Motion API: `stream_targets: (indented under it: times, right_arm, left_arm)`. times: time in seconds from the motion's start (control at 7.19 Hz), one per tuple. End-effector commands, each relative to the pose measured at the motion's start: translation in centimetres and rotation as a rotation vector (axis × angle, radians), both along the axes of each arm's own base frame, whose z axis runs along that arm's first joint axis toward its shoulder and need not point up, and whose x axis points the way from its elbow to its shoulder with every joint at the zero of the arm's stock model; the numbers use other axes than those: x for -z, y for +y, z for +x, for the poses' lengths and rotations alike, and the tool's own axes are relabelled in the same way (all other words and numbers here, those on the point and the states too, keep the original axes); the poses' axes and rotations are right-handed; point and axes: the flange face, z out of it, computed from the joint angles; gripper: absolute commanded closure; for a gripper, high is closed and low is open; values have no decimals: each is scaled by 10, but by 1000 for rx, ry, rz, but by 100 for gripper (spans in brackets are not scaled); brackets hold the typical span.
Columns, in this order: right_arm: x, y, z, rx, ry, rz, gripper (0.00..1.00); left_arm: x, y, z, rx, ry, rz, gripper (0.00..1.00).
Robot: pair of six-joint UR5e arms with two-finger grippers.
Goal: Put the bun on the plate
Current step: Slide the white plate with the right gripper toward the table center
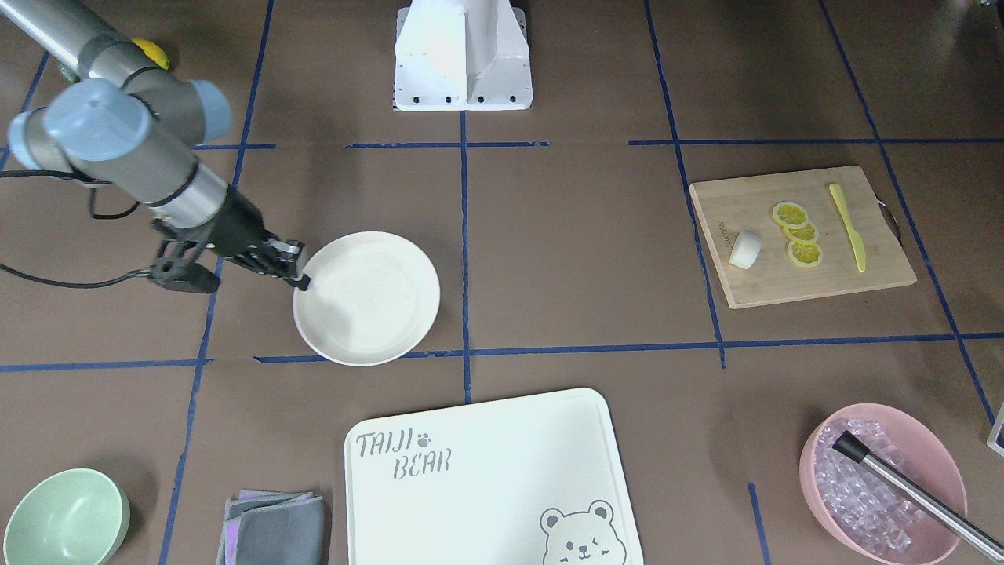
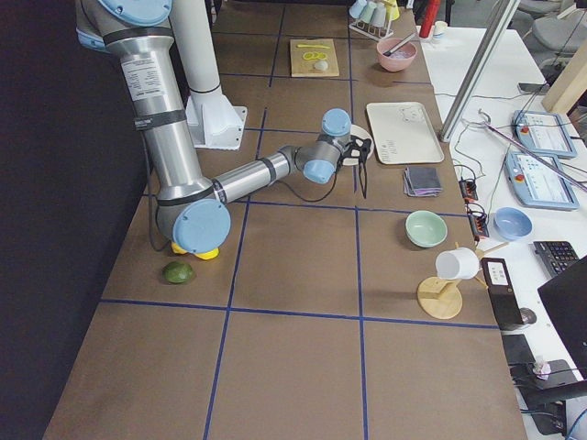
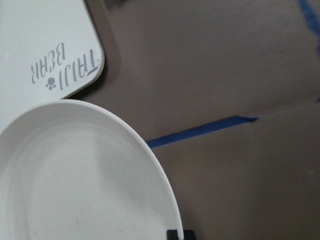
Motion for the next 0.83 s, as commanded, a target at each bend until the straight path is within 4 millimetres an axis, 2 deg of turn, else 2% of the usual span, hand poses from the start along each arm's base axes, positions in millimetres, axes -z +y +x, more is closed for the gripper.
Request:
stream_targets:
  times: [0.0, 0.42, 0.7]
  right_arm:
    - [39, 30, -59, -15, 30, -6, 100]
    - [35, 62, -92, 9, 53, 12, 100]
    - [33, 72, -101, 15, 60, 19, 99]
  left_arm:
    - [0, 0, 0, 0, 1, -2, 0]
    - [1, 0, 0, 0, 1, 1, 0]
    - [4, 0, -2, 3, -1, 6, 0]
